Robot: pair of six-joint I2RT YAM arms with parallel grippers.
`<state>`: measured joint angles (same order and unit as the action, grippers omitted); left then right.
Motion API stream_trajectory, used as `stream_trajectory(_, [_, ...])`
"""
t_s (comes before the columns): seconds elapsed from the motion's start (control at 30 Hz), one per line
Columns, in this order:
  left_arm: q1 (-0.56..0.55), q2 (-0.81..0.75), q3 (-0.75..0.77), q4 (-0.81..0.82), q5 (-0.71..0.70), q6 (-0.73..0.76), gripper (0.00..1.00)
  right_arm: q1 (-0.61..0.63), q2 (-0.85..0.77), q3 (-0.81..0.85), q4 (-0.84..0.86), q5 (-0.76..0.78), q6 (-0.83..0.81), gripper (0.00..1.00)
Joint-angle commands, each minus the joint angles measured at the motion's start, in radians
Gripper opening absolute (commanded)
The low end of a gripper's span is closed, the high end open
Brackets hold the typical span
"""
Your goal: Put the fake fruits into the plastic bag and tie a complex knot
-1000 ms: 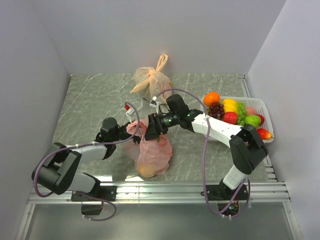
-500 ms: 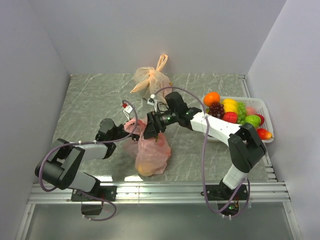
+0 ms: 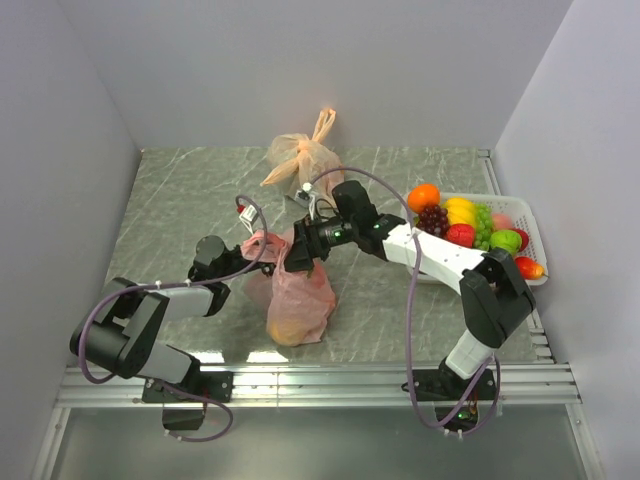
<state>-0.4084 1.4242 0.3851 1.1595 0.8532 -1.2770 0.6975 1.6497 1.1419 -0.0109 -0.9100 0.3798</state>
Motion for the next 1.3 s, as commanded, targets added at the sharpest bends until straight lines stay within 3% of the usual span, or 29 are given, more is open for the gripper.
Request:
stream_trajectory(0.0, [0.011,-0.021,0.061,0.086,-0.092,-0.09,0.0,0.011,-0.019,0.048,-0.2,0.091,-0.163,0.86])
stream_trajectory(0.1, [0.011,-0.028,0.061,0.095,-0.083,-0.088,0.0,-0.019,-0.053,0.053,-0.299,0.086,-0.205,0.85])
stream_trajectory(0.13, [0.011,-0.034,0.06,0.097,-0.08,-0.085,0.0,-0.032,-0.063,0.048,-0.317,0.07,-0.205,0.94])
stream_trajectory(0.4, [0.01,-0.051,0.052,0.097,-0.057,-0.07,0.0,-0.121,-0.171,-0.027,-0.305,-0.061,-0.119,0.95])
stream_trajectory(0.9, [-0.033,0.031,0.06,0.161,-0.088,-0.124,0.0,0.017,0.056,0.062,0.084,-0.096,0.194,0.94])
stream_trajectory(1.1, [-0.049,0.027,0.026,0.134,-0.091,-0.128,0.0,0.0,0.049,0.075,0.022,-0.079,0.101,0.93])
stream_trajectory(1.27, [-0.066,0.002,0.006,0.091,-0.106,-0.11,0.0,-0.016,-0.022,0.058,-0.19,-0.018,-0.057,0.95])
